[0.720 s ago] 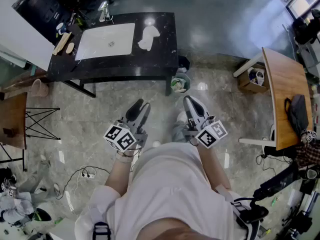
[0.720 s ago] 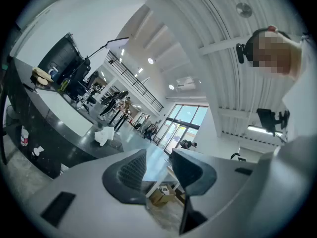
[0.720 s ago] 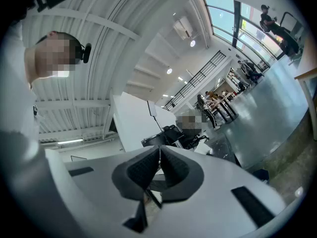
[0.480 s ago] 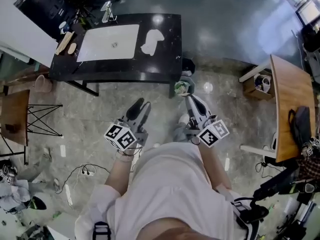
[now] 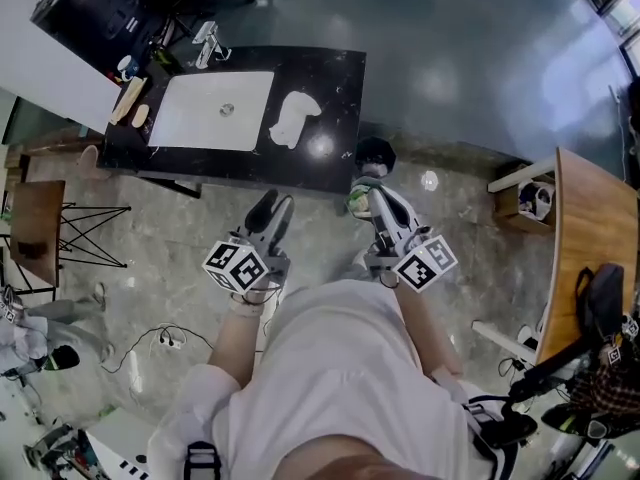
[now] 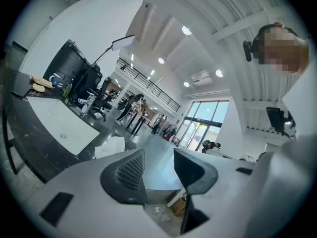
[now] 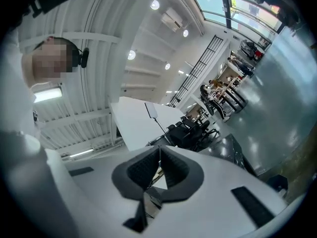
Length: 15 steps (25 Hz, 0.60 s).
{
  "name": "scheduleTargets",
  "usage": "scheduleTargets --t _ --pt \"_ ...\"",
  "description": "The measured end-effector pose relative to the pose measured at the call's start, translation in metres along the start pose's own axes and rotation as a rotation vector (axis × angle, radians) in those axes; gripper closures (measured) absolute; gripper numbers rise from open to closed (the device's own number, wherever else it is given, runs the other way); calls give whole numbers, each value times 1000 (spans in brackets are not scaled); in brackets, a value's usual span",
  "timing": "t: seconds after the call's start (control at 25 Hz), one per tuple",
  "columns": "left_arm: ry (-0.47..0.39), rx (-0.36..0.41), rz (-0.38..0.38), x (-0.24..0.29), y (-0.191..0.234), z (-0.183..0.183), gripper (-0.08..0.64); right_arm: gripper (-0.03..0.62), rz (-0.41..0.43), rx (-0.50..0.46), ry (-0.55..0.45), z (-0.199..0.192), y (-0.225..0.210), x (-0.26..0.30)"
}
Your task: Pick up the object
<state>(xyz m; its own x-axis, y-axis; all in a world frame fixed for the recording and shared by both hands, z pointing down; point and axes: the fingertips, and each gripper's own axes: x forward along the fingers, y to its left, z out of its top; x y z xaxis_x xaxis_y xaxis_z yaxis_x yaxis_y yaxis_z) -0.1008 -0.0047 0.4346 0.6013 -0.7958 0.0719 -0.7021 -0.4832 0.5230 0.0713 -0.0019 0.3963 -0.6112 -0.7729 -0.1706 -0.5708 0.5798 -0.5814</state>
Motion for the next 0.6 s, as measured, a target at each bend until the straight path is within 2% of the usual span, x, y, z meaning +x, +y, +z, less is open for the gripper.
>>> scheduleTargets --t 0.32,0.6 --pt "12 108 161 68 20 19 353 569 102 24 40 38 -46 27" --pt "114 204 289 91 53 17 302 569 130 55 92 33 -61 44"
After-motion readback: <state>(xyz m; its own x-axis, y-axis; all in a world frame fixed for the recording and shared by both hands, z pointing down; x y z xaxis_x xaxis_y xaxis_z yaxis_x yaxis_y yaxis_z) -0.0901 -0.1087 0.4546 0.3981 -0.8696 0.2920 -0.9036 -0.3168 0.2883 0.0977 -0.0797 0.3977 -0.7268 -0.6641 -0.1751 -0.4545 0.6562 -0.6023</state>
